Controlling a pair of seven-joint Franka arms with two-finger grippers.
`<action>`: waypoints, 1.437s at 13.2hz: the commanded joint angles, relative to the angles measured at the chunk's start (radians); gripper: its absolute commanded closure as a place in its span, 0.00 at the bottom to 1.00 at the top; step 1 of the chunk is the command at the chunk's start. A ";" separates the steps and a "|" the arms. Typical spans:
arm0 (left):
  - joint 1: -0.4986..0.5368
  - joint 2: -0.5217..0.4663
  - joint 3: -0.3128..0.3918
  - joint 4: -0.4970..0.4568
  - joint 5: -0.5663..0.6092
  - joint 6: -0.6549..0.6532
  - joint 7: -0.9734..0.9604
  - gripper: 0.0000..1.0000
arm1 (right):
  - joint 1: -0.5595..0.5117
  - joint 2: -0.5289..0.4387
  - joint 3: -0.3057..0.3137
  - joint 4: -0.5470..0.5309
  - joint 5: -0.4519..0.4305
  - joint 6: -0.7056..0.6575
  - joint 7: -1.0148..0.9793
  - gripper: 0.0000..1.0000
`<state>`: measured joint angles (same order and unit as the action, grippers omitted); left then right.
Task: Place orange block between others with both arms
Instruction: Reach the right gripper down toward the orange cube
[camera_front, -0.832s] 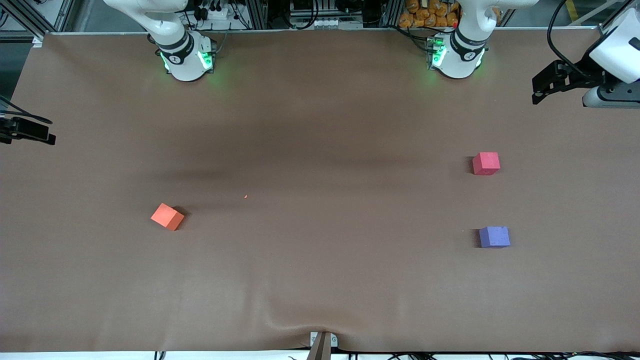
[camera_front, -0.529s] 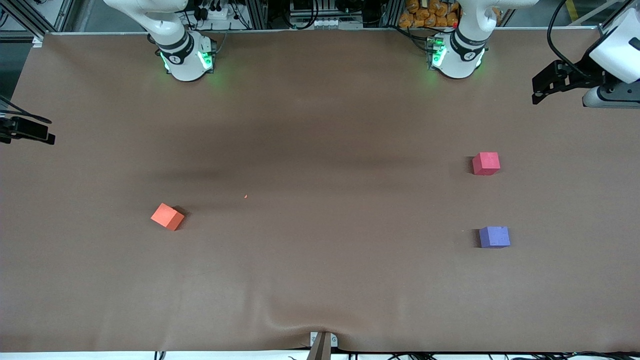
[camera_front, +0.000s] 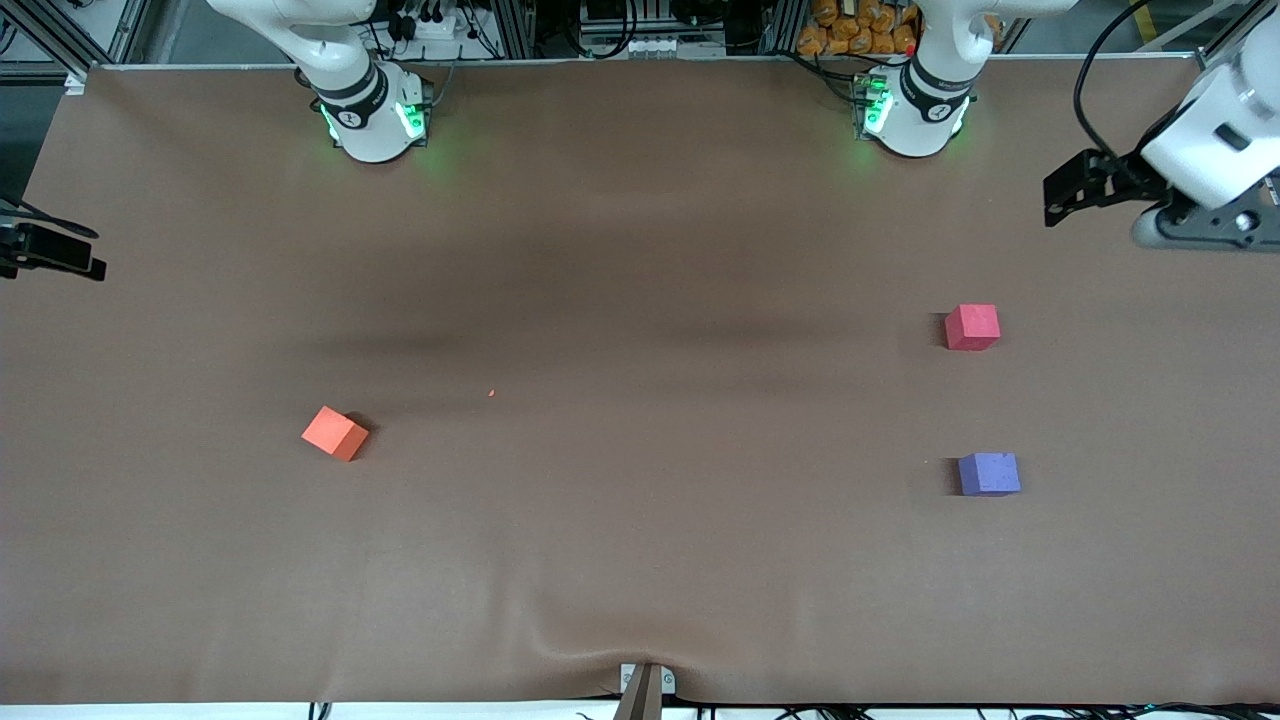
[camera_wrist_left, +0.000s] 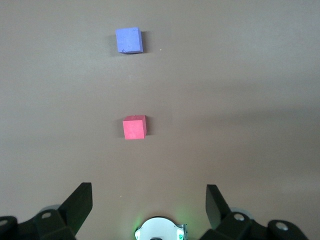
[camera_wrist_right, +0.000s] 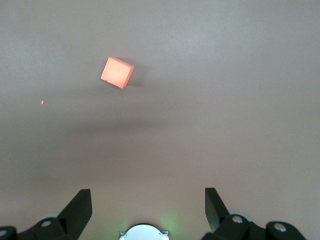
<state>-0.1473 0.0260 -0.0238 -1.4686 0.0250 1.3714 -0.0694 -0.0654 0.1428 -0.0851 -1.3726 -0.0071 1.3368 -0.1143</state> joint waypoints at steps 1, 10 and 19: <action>-0.005 0.043 -0.002 0.010 -0.023 -0.003 -0.001 0.00 | -0.011 -0.012 0.010 0.017 -0.010 -0.022 -0.015 0.00; -0.003 0.057 -0.002 -0.074 -0.111 0.017 -0.076 0.00 | 0.033 0.168 0.037 -0.117 0.027 0.347 0.085 0.00; -0.006 0.057 -0.004 -0.094 -0.108 0.018 -0.078 0.00 | 0.094 0.451 0.070 -0.123 0.093 0.654 0.069 0.00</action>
<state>-0.1517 0.0980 -0.0268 -1.5455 -0.0677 1.3772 -0.1280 0.0194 0.5608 -0.0355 -1.5103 0.0745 1.9514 -0.0220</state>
